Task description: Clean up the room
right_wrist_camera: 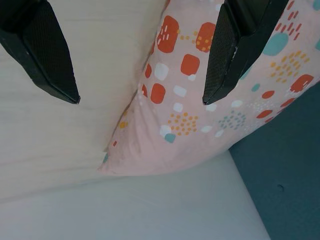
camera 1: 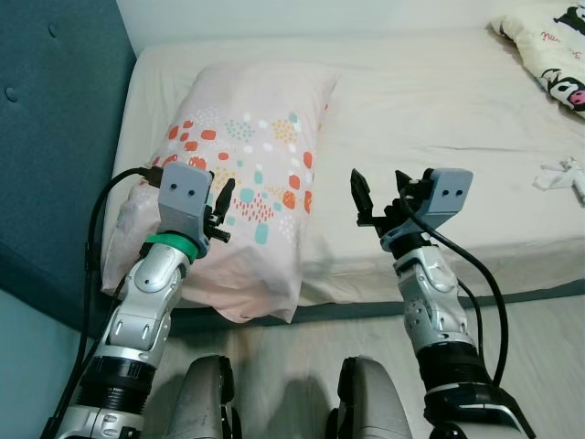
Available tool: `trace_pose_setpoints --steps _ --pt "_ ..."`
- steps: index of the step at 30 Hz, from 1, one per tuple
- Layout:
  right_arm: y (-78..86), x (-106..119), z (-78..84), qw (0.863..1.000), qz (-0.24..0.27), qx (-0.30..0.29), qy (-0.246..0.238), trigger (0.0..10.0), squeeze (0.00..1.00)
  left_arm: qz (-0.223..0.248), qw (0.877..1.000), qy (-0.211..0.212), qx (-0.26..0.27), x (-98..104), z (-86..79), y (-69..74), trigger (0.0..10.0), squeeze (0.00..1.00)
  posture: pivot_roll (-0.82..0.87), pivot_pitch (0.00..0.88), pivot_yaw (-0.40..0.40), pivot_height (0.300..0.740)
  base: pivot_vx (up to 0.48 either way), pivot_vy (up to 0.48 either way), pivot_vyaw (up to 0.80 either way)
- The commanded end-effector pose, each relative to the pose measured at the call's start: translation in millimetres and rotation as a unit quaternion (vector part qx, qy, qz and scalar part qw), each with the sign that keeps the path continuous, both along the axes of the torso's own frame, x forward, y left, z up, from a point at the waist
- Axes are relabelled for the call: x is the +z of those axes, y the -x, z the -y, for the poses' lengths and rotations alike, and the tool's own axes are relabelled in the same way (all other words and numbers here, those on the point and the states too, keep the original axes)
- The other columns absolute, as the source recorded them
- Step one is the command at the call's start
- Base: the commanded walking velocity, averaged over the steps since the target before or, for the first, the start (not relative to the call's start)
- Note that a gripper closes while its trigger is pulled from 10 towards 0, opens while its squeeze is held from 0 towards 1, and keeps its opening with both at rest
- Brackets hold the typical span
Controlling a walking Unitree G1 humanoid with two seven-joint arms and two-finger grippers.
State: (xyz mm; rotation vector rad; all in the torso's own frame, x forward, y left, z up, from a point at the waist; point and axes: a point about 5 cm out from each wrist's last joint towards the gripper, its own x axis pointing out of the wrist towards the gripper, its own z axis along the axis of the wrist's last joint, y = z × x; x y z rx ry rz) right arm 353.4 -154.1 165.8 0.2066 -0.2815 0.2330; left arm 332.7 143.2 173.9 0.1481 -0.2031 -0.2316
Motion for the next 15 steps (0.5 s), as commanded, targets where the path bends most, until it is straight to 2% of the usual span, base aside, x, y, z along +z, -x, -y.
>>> trace_pose_setpoints --steps 1,4,6,8,10,12,13,14,15 --pt "2.7 -6 -0.5 1.0 -0.011 0.001 0.0 10.0 0.0 -0.013 1.0 -0.002 0.004 -6 -1.1 1.4 10.0 0.0 0.06 0.096 0.052 0.609 0.0 0.0 0.0" --pt "2.6 -6 -0.4 1.0 -0.013 0.001 0.0 10.0 0.0 -0.015 1.0 -0.001 0.004 -7 -1.2 1.2 10.0 0.0 0.05 0.094 0.051 0.609 0.0 0.0 0.0" --pt "1.9 -9 1.6 1.0 -0.021 -0.006 0.007 10.0 0.0 -0.044 0.999 0.028 -0.005 -11 -3.0 0.1 10.0 0.0 0.05 0.096 0.049 0.609 0.0 0.0 0.0" --pt "0.7 -11 10.4 0.999 -0.03 -0.025 0.013 10.0 0.0 -0.057 0.998 0.018 0.005 -17 -12.5 -4.8 10.0 0.0 0.06 0.09 0.051 0.609 0.0 0.0 0.0" --pt "-2.7 -10 35.0 0.996 -0.036 -0.071 0.043 10.0 0.0 -0.08 0.995 -0.029 0.058 -20 -39.5 -19.6 10.0 0.0 0.06 0.095 0.055 0.609 0.0 0.0 0.0" --pt "-2.7 -10 35.0 0.996 -0.036 -0.071 0.043 10.0 0.0 -0.08 0.995 -0.029 0.058 -20 -39.5 -19.6 10.0 0.0 0.06 0.095 0.055 0.609 0.0 0.0 0.0" --pt "-5.7 -11 52.9 0.991 -0.052 -0.102 0.07 10.0 0.0 -0.087 0.992 -0.064 0.058 -18 -50.9 -26.9 10.0 0.0 0.06 0.095 0.047 0.609 0.0 0.0 0.0" --pt "-8.2 -12 73.7 0.987 -0.075 -0.126 0.073 10.0 0.0 -0.1 0.989 -0.082 0.074 -17 -66.5 -34.7 10.0 0.0 0.06 0.084 0.047 0.609 0.0 0.0 0.0" --pt "-8.9 -13 89.0 0.983 -0.091 -0.14 0.072 10.0 0.0 -0.115 0.986 -0.082 0.09 -15 -78.7 -39.7 10.0 0.0 0.06 0.084 0.047 0.609 0.0 0.0 0.0"
